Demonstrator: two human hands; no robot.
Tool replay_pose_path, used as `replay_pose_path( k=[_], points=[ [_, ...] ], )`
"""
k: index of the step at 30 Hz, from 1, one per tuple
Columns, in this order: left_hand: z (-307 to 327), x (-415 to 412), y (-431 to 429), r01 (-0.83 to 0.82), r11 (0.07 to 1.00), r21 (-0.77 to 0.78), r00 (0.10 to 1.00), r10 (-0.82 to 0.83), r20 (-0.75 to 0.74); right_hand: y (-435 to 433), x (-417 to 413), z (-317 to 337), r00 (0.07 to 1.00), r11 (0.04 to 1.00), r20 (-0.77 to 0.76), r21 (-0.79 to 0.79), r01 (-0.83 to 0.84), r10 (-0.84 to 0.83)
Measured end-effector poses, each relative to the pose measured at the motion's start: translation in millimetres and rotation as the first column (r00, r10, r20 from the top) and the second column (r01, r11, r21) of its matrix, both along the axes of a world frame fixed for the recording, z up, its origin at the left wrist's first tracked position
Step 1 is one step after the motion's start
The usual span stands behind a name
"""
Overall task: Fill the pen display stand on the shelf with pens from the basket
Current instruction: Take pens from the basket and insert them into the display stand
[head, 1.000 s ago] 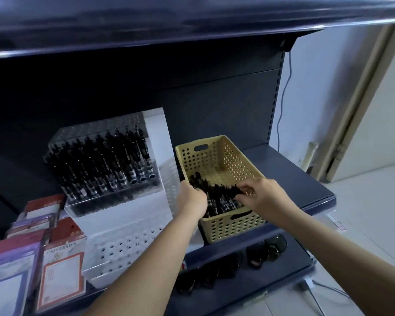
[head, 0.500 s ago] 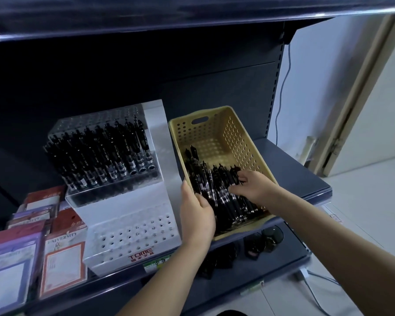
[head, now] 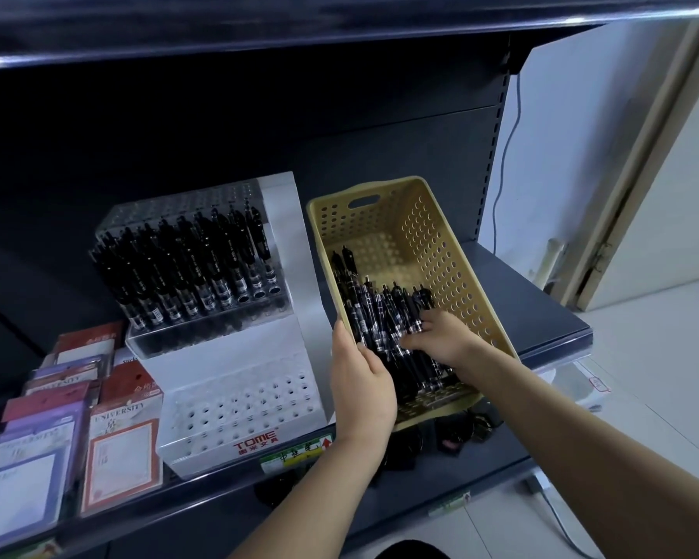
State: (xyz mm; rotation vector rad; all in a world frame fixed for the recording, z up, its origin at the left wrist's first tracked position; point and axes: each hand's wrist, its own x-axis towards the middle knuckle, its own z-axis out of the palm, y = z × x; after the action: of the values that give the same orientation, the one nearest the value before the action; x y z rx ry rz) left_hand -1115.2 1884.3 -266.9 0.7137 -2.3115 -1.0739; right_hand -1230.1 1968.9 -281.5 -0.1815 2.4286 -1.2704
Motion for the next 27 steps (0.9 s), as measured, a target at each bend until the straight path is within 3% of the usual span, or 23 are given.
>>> replay_pose_path(
  k=[4,6,9,12,14,19,24,27],
  points=[
    [-0.5,-0.3,0.0,-0.002,1.000,-0.003,1.000,0.001,-0.005,1.7,1.3,7.0,0.999,0.999,-0.001,0.019,-0.046,0.046],
    [-0.5,-0.1,0.8,-0.003,1.000,-0.010,1.000,0.003,-0.014,8.1,2.8,19.2,0.985,0.969,-0.062,0.200,-0.144,0.159],
    [-2.0,0.2,1.9,0.005,1.000,-0.013,0.999,-0.006,-0.034,18.2,7.6,36.6,0.914,0.817,-0.022,0.458,-0.352,0.406],
    [-2.9,-0.1,1.7,-0.003,1.000,-0.011,1.000,0.002,-0.029,23.3,13.2,38.7,0.827,0.647,0.137,0.557,-0.520,0.546],
    [-2.1,-0.3,1.6,-0.008,1.000,-0.011,1.000,0.008,-0.021,24.4,13.9,35.4,0.800,0.601,0.150,0.584,-0.545,0.581],
    [-0.9,1.9,2.8,-0.004,1.000,-0.009,0.999,0.004,-0.046,29.3,14.6,43.5,0.780,0.585,0.097,0.605,-0.540,0.619],
    [-1.4,0.1,1.6,0.037,0.999,0.020,0.996,-0.036,-0.078,28.4,10.8,77.9,0.762,0.651,-0.184,0.663,-0.370,0.620],
    [1.3,1.4,1.2,0.046,0.998,0.032,0.995,-0.043,-0.091,18.8,6.0,83.4,0.789,0.808,-0.391,0.550,-0.213,0.474]
  ],
)
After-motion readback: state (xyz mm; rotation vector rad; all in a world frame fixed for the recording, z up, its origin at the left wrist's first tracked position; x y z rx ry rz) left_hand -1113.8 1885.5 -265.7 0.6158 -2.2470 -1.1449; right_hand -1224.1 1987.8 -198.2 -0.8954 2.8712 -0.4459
